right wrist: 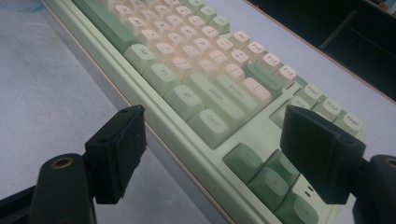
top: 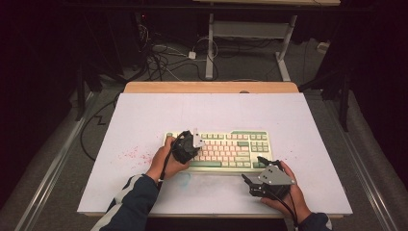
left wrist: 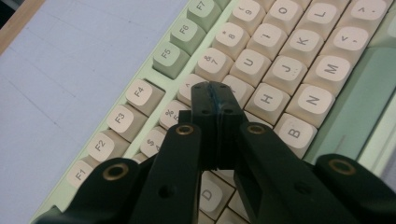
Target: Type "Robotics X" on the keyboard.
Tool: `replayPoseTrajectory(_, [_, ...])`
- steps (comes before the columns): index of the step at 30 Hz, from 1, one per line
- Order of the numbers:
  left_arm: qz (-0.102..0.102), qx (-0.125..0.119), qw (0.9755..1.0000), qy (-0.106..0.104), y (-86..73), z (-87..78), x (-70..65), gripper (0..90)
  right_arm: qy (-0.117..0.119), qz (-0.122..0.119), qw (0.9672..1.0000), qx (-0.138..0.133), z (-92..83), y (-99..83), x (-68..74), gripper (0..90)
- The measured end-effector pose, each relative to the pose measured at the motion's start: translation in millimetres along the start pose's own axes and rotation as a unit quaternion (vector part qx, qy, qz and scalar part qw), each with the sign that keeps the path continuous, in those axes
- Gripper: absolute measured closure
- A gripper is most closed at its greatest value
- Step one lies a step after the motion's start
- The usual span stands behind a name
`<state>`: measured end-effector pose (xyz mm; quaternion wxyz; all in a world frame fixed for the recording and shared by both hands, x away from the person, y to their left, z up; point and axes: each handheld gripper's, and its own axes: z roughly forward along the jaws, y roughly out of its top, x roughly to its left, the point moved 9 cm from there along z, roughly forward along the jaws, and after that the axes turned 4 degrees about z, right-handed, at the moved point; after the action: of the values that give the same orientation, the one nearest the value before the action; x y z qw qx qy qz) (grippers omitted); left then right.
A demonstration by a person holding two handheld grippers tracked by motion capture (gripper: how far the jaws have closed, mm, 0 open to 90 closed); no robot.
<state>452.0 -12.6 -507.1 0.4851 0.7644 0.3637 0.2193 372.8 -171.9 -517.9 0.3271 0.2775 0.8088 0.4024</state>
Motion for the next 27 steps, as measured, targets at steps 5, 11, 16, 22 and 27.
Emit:
replayPoseTrajectory(5, [0.0, 0.0, 1.0, 0.001, -0.1, 0.3, 0.5, 86.6, 0.001, 0.0, 1.0, 0.001, 0.4, -0.4, 0.7, 23.2])
replayPoseTrajectory(11, [0.012, 0.012, 0.9999, 0.001, -4.0, 1.9, -1.6, 86.8, 0.0, -0.003, 1.0, 0.002, 0.8, -0.3, 1.5, 23.6])
replayPoseTrajectory(16, [0.008, 0.001, 1.0, -0.001, 0.1, -0.2, -2.1, 85.7, -0.003, -0.002, 1.0, -0.003, -0.6, 1.2, 0.9, 23.8])
replayPoseTrajectory(22, [0.006, -0.004, 1.0, -0.002, 2.0, -2.5, -1.9, 85.1, -0.002, -0.002, 1.0, -0.002, -0.6, 1.0, 0.8, 23.8])
replayPoseTrajectory(27, [0.001, -0.02, 0.9998, -0.003, 7.6, -7.9, -1.5, 84.1, -0.002, 0.0, 1.0, -0.003, -0.6, 1.1, -0.1, 23.8])
